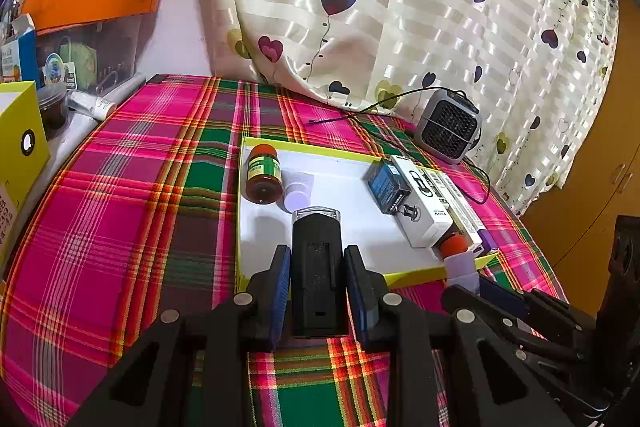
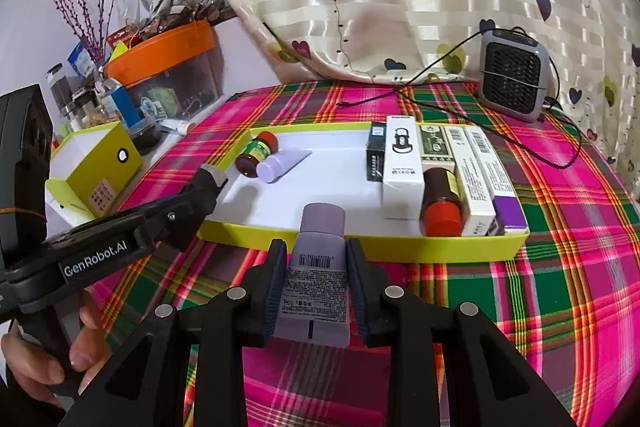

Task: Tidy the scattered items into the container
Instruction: 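Carry the black tube with the left tool and the white tube with the right tool over the tray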

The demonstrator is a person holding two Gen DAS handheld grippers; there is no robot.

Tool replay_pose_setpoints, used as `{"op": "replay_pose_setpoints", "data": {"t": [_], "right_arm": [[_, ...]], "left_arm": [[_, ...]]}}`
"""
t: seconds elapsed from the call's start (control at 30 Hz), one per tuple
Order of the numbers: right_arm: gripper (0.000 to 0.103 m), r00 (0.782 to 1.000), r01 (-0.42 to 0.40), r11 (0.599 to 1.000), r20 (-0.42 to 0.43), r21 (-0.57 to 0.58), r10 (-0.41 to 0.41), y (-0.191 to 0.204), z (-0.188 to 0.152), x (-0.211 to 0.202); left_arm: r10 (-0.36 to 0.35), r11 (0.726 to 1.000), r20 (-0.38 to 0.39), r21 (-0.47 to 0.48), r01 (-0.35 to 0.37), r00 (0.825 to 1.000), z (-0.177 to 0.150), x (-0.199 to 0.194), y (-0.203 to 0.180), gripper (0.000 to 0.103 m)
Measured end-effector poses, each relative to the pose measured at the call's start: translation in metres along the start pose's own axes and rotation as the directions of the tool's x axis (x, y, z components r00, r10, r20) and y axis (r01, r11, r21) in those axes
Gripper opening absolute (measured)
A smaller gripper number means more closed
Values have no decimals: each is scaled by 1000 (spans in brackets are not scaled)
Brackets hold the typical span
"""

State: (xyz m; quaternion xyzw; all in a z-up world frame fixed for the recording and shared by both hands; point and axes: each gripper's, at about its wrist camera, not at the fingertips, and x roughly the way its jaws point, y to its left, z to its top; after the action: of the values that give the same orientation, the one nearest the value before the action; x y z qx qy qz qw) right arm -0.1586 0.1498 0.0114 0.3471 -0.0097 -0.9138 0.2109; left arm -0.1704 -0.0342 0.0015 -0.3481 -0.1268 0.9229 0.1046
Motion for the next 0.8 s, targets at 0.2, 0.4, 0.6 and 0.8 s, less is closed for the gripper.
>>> {"op": "replay_pose_setpoints", "data": {"t": [0.2, 0.4, 0.6, 0.8], "right_arm": [[31, 1000, -9, 1000, 10, 0, 9, 6, 10, 1], [31, 1000, -21, 1000, 0, 3, 21, 11, 21, 9], [31, 1000, -23, 1000, -8, 13, 23, 13, 35, 19], [31, 1000, -20, 1000, -14, 4, 20, 17, 44, 28]], "left_arm": [[-2, 1000, 4, -9, 2, 1000, 1, -2, 2, 28], [-3, 1000, 7, -25, 3, 1000, 2, -3, 6, 28], [-3, 999, 14, -43, 4, 1000, 4, -6, 11, 28], [0, 998, 14, -59, 1, 1000, 5, -6, 15, 28]]}}
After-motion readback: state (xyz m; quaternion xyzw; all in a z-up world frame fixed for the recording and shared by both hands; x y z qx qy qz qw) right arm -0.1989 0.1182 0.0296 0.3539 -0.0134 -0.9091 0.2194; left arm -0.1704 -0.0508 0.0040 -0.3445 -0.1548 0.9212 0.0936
